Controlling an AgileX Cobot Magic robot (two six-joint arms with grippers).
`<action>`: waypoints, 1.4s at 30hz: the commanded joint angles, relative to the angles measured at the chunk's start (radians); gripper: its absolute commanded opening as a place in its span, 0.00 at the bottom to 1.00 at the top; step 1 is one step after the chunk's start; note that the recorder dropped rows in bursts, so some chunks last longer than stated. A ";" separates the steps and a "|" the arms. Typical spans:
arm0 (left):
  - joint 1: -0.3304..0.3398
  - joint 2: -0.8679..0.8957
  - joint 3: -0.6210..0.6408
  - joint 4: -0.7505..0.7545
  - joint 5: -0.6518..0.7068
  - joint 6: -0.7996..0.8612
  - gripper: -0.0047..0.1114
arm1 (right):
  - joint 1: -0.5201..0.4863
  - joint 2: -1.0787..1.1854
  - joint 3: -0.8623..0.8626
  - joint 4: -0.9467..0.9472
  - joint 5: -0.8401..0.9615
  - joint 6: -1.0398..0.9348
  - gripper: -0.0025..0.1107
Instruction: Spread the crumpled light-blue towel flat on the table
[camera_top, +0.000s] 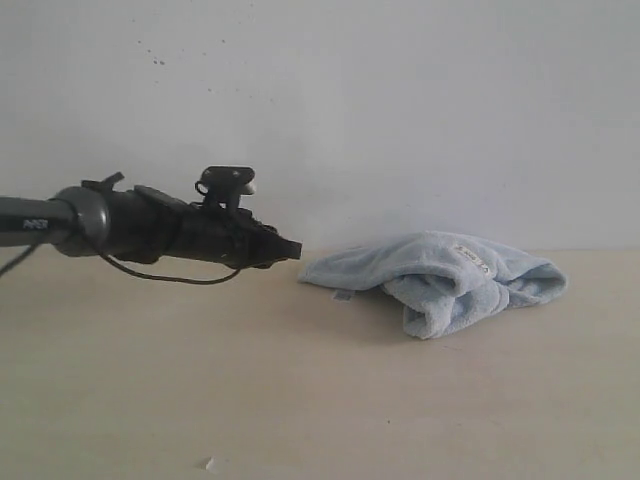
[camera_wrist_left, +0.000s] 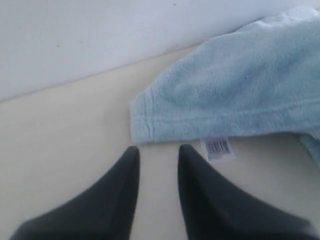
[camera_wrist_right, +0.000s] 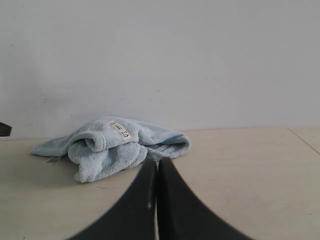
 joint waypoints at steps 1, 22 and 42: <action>-0.022 0.186 -0.257 -0.048 0.033 -0.021 0.47 | 0.002 -0.005 0.000 -0.006 -0.012 -0.002 0.02; -0.086 0.386 -0.480 -0.505 -0.057 0.337 0.47 | 0.002 -0.005 0.000 -0.006 -0.012 -0.002 0.02; -0.065 0.452 -0.464 -0.498 -0.089 0.280 0.08 | 0.002 -0.005 0.000 -0.006 -0.012 -0.002 0.02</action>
